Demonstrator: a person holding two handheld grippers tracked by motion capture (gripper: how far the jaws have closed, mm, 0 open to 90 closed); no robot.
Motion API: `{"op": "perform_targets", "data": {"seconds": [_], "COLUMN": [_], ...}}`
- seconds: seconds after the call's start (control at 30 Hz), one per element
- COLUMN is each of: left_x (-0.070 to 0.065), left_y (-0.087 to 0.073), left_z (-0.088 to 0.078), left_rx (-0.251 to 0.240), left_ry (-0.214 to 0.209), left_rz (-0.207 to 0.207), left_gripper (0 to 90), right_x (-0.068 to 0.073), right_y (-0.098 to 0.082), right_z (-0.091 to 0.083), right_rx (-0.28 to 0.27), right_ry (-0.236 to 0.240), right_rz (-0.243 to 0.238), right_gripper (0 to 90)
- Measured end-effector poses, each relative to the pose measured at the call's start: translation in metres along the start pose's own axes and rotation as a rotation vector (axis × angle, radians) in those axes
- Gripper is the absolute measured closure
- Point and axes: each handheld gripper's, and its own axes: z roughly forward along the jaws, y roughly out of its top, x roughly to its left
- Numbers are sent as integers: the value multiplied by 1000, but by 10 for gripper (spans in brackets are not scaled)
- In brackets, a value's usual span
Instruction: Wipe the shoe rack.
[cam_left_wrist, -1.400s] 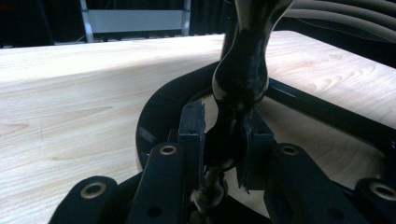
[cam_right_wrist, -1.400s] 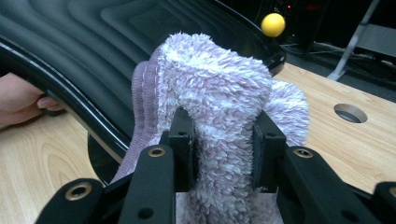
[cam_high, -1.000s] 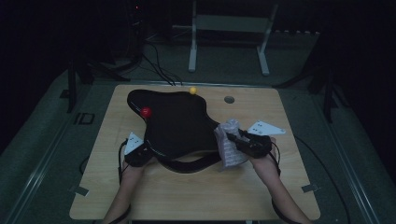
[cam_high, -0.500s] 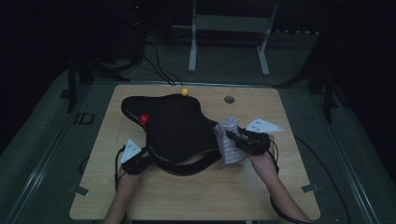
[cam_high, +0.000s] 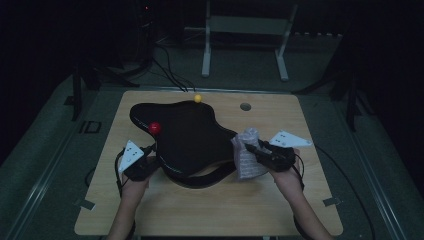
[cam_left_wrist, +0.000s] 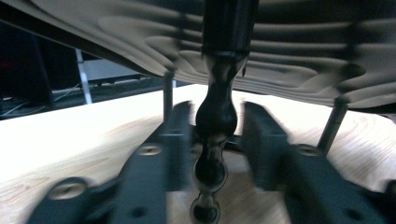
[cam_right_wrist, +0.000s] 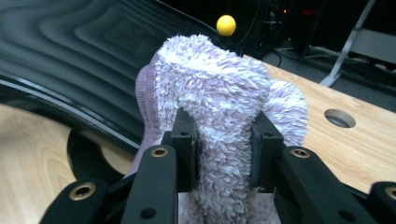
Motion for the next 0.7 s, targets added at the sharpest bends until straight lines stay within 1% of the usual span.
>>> {"op": "perform_targets", "data": {"seconds": [0.03,0.07,0.13,0.17,0.2,0.27,0.3,0.37,0.43,0.5,0.57,0.67,0.7], "left_x": [0,1,1,0,1,2,2,3,4,4,6,6,6], "left_y": [0,0,0,0,-1,-1,-1,-1,-2,-2,-2,-2,-2], "left_z": [0,0,1,1,1,1,1,2,1,1,2,2,2], "left_rx": [-4,-11,-13,-15,-17,-20,-18,-21,-22,-19,-22,-21,-20], "left_ry": [11,5,14,12,2,0,-3,-5,-13,-21,-33,-40,-40], "left_rz": [-7,-14,4,5,-2,4,3,4,5,4,-9,-5,-4], "left_gripper": [710,737,740,741,743,745,745,746,745,746,746,746,746], "right_x": [1,1,-1,-2,-3,-4,-4,-4,-1,0,3,8,8], "right_y": [-1,-2,-5,-8,-11,-15,-18,-23,-29,-35,-43,-62,-65], "right_z": [-4,-7,-13,-16,-18,-18,-16,-10,1,8,16,26,28], "right_rx": [1,1,-8,-12,-14,-13,-9,4,30,51,81,146,162], "right_ry": [-10,-18,-21,-21,-22,-25,-23,-9,-7,-2,-11,-3,-3], "right_rz": [-7,-9,2,13,23,29,28,42,29,32,16,27,33], "right_gripper": [688,688,688,688,688,688,688,688,688,691,696,698,699]}}
